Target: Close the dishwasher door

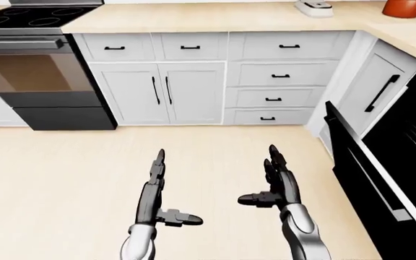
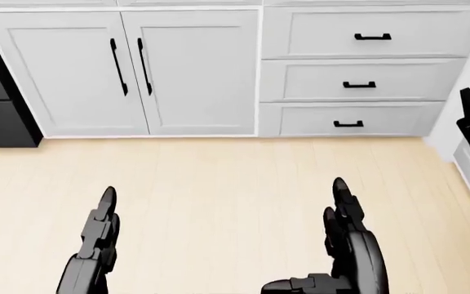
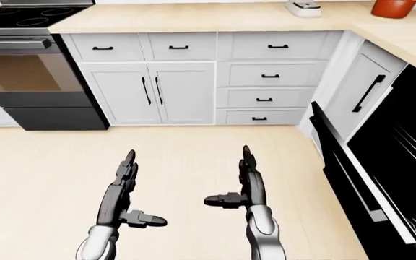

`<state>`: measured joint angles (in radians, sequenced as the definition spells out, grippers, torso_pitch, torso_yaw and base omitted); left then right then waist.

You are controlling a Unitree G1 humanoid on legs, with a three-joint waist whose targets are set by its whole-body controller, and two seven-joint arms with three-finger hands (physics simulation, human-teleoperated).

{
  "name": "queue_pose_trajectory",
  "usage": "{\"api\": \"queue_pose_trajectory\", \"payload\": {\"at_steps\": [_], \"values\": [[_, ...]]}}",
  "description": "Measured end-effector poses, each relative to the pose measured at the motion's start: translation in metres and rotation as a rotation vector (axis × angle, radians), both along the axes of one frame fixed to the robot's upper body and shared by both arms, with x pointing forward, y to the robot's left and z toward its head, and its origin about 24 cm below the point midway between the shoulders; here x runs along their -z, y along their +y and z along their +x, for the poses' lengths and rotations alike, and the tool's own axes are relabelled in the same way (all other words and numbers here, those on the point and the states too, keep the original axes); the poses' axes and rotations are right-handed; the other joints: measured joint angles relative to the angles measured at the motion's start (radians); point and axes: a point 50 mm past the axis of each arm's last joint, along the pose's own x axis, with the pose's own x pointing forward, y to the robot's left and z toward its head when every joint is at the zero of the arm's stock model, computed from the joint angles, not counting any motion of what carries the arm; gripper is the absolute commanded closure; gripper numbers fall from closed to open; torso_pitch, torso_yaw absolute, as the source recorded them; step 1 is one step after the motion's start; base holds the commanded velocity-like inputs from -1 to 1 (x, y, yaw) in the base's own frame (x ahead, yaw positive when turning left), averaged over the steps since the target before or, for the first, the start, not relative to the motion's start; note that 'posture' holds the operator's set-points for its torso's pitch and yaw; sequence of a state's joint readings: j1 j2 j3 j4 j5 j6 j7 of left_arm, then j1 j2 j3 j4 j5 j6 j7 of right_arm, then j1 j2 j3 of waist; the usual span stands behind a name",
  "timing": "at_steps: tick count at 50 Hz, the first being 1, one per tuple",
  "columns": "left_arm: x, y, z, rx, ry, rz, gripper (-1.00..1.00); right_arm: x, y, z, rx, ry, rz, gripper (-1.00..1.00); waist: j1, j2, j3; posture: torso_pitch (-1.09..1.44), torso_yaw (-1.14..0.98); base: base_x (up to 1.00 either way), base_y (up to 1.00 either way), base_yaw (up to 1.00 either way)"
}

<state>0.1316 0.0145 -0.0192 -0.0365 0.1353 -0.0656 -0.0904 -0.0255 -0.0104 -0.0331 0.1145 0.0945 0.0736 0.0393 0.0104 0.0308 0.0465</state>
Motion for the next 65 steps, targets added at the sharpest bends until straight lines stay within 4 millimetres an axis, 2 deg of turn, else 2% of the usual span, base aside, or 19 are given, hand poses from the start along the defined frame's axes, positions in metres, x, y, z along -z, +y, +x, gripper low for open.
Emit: {"api": "queue_pose_trajectory", "payload": {"at_steps": [3,5,8,13,15,20,25,29,30,33,35,40,42,46,54,56,57,61,65], "values": [[-0.004,0.001,0.000,-0.004,-0.022,0.000,-1.00,-0.004,0.002,0.002,-0.011,-0.013,0.001,-1.00,0.004,0.045,-0.004,0.00,0.00,0.00,-0.32,0.00],[-0.002,0.004,0.000,-0.012,-0.013,0.007,-1.00,-0.002,0.006,0.002,-0.022,-0.006,0.009,-1.00,0.015,0.032,-0.003,0.00,0.00,0.00,-0.31,0.00],[0.003,0.006,-0.002,-0.024,0.015,0.008,-1.00,0.002,0.008,0.001,-0.035,0.018,0.011,-1.00,0.012,0.031,-0.019,0.00,0.00,0.00,-0.23,0.00],[-0.003,0.005,0.000,-0.020,-0.012,0.007,-1.00,-0.006,0.007,0.004,-0.026,-0.019,0.011,-1.00,0.011,-0.041,-0.016,0.00,0.00,0.00,-0.23,0.00],[-0.005,0.005,0.000,-0.018,-0.021,0.007,-1.00,-0.008,0.007,0.004,-0.025,-0.029,0.010,-1.00,0.004,-0.088,-0.026,0.00,0.00,0.00,-0.24,0.00],[0.000,-0.005,0.000,0.020,0.007,-0.010,-1.00,0.001,-0.005,0.001,0.017,0.008,-0.004,-1.00,-0.018,-0.067,-0.021,0.00,0.00,0.00,-0.24,0.00],[-0.003,0.001,0.001,-0.002,-0.010,-0.002,-1.00,0.001,0.000,0.001,0.000,0.002,0.003,-1.00,-0.004,-0.003,-0.002,0.00,0.00,0.00,-0.25,0.00],[-0.005,0.002,0.001,-0.005,-0.022,-0.001,-1.00,-0.002,0.003,0.002,-0.011,-0.011,0.008,-1.00,0.001,0.047,-0.005,0.00,0.00,0.00,-0.25,0.00],[-0.005,0.004,0.001,-0.011,-0.018,0.004,-1.00,-0.002,0.005,0.002,-0.017,-0.008,0.014,-1.00,0.008,0.034,-0.003,0.00,0.00,0.00,-0.25,0.00],[0.002,0.007,-0.001,-0.029,0.015,0.005,-1.00,0.004,0.008,-0.001,-0.032,0.018,0.017,-1.00,0.011,0.031,-0.011,0.00,0.00,0.00,-0.24,0.00],[0.002,0.007,-0.001,-0.028,0.015,0.005,-1.00,0.003,0.007,-0.001,-0.028,0.017,0.016,-1.00,0.009,0.019,-0.018,0.00,0.00,0.00,-0.25,0.00],[-0.004,0.005,0.000,-0.020,-0.016,0.005,-1.00,-0.004,0.005,0.002,-0.023,-0.021,0.015,-1.00,0.011,-0.052,-0.016,0.00,0.00,0.00,-0.25,0.00],[-0.006,0.004,0.001,-0.017,-0.024,0.001,-1.00,-0.005,0.004,0.003,-0.022,-0.029,0.012,-1.00,0.001,-0.089,-0.028,0.00,0.00,0.00,-0.25,0.00],[0.000,-0.005,-0.001,0.017,0.006,-0.012,-1.00,0.003,-0.005,0.000,0.015,0.008,0.003,-1.00,-0.015,-0.069,-0.017,0.00,0.00,0.00,-0.25,0.00],[-0.005,0.001,0.001,-0.004,-0.019,-0.005,-1.00,-0.003,0.001,0.003,-0.011,-0.009,0.010,-1.00,-0.001,0.016,-0.003,0.00,0.00,0.00,-0.25,0.00],[-0.006,0.000,0.001,-0.002,-0.023,-0.006,-1.00,-0.005,0.002,0.005,-0.013,-0.019,0.011,-1.00,-0.001,0.049,-0.009,0.00,0.00,0.00,-0.25,0.00],[-0.005,0.002,0.001,-0.005,-0.018,0.000,-1.00,-0.005,0.004,0.006,-0.017,-0.018,0.017,-1.00,0.008,0.037,-0.008,0.00,0.00,0.00,-0.25,0.00],[0.001,0.007,-0.001,-0.028,0.014,0.005,-1.00,0.001,0.009,0.003,-0.039,0.014,0.022,-1.00,0.013,0.035,-0.018,0.00,0.00,0.00,-0.25,0.00],[-0.004,0.006,0.000,-0.024,-0.010,0.004,-1.00,-0.002,0.007,0.004,-0.032,-0.005,0.021,-1.00,0.011,-0.013,-0.016,0.00,0.00,0.00,-0.25,0.00]]}}
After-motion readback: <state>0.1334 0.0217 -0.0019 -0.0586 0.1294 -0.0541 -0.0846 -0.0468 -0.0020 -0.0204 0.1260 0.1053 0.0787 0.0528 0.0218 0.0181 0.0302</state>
